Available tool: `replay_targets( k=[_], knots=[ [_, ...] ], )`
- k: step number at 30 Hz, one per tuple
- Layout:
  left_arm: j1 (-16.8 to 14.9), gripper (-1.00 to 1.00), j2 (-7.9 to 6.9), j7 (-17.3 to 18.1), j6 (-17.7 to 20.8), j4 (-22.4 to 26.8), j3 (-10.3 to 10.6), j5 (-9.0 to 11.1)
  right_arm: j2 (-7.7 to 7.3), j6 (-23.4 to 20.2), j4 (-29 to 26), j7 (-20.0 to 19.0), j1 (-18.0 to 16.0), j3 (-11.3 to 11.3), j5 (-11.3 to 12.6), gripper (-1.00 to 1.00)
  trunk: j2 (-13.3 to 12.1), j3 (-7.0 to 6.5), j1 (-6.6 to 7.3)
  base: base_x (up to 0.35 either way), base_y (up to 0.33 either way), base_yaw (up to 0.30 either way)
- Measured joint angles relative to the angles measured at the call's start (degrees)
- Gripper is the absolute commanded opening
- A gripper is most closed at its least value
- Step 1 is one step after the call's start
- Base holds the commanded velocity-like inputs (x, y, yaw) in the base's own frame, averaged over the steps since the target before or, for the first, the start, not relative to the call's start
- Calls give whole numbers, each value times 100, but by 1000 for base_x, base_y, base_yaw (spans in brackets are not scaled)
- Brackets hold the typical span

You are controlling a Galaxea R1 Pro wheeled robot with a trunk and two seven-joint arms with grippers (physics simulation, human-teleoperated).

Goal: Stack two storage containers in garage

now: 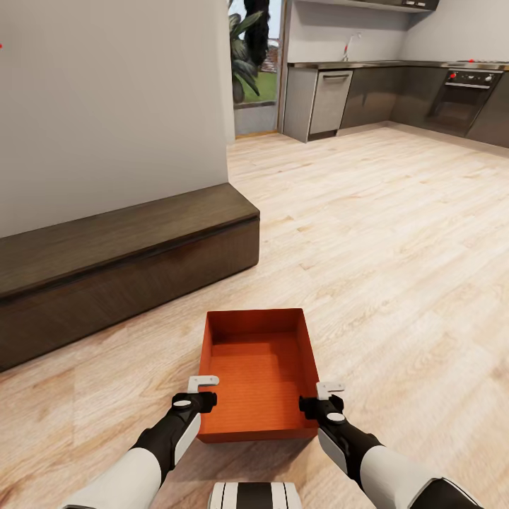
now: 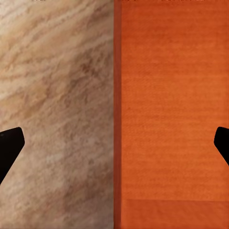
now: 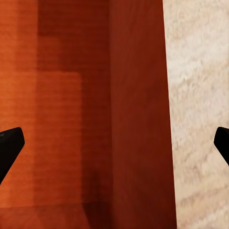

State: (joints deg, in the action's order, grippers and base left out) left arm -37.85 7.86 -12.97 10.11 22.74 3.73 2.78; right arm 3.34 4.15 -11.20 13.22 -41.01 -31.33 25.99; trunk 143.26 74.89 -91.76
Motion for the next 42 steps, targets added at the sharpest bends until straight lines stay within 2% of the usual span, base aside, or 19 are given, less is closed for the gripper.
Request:
replay_targets(
  k=[28, 29, 35, 42],
  knots=[
    [5, 100, 9, -27, 2, 0, 0, -9, -8, -53, 0, -1, 0, 0, -15, 100, 0, 0, 0, 0, 0, 0],
    [5, -100, 9, -27, 4, 0, 0, -9, -8, -53, 0, 0, 0, 0, -15, -100, 0, 0, 0, 0, 0, 0],
    [4, -100, 10, -34, 9, -64, -17, 43, -10, -67, -2, 23, -1, 10, -49, -100, 0, 0, 1, 0, 0, 0],
    [-1, -100, 8, -40, 13, -88, -26, -8, -12, -62, 0, 44, -2, 6, -59, -100, 1, -1, 1, 0, 0, 0]
  ],
)
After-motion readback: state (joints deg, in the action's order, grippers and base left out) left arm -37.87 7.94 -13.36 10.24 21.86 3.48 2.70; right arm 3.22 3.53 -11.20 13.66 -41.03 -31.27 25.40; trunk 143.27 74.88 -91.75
